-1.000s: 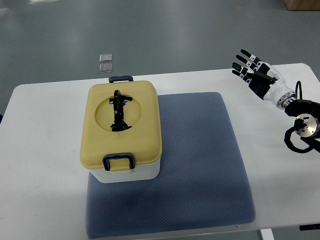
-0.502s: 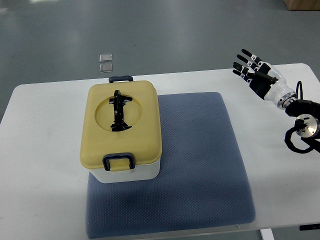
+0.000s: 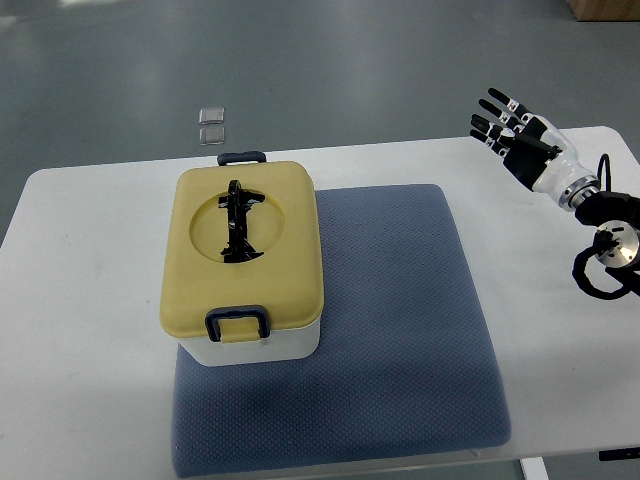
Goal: Open white storage box with right hand
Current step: 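Swing the right hand over the yellow lid toward its black handle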
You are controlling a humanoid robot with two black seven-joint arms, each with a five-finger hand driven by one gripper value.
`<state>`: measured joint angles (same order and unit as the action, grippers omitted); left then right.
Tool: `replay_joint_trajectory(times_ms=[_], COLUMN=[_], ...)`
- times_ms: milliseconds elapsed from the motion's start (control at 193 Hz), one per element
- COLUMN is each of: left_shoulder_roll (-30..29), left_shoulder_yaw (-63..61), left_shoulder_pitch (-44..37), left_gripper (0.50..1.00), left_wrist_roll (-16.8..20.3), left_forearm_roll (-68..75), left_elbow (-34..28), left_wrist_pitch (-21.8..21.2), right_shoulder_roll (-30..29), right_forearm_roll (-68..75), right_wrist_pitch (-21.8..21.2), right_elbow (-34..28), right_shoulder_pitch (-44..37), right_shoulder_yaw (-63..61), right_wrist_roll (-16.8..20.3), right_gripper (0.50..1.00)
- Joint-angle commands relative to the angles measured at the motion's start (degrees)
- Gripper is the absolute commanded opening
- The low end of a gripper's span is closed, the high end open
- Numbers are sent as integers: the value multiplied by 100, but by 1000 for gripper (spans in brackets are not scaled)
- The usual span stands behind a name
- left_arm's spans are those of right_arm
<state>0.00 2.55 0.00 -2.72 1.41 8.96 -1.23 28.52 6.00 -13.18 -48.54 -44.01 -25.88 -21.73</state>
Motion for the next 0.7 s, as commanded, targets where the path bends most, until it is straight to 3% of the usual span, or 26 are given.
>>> replay_joint_trajectory(times_ms=[0, 223, 585, 694], left_shoulder_roll=[0, 0, 0, 0], left_shoulder_yaw=[0, 0, 0, 0], left_shoulder_pitch=[0, 0, 0, 0], left_gripper=[1000, 1000, 1000, 1000], left_wrist_roll=[0, 0, 0, 0], left_forearm_roll=[0, 0, 0, 0], left_elbow=[0, 0, 0, 0], left_wrist_pitch=[0, 0, 0, 0], right_shoulder_roll=[48, 189, 233, 268], right_forearm_roll=[-406, -1619, -3421, -3649], right_wrist_pitch=[0, -88, -607, -774], right_elbow=[-6, -24, -103, -217], right_shoulder_pitch=[-143, -705, -1628, -1971], right_shoulder_yaw=[-4, 57, -4, 127], right_wrist_roll=[-7, -376, -429, -727], right_gripper=[930, 928, 928, 928])
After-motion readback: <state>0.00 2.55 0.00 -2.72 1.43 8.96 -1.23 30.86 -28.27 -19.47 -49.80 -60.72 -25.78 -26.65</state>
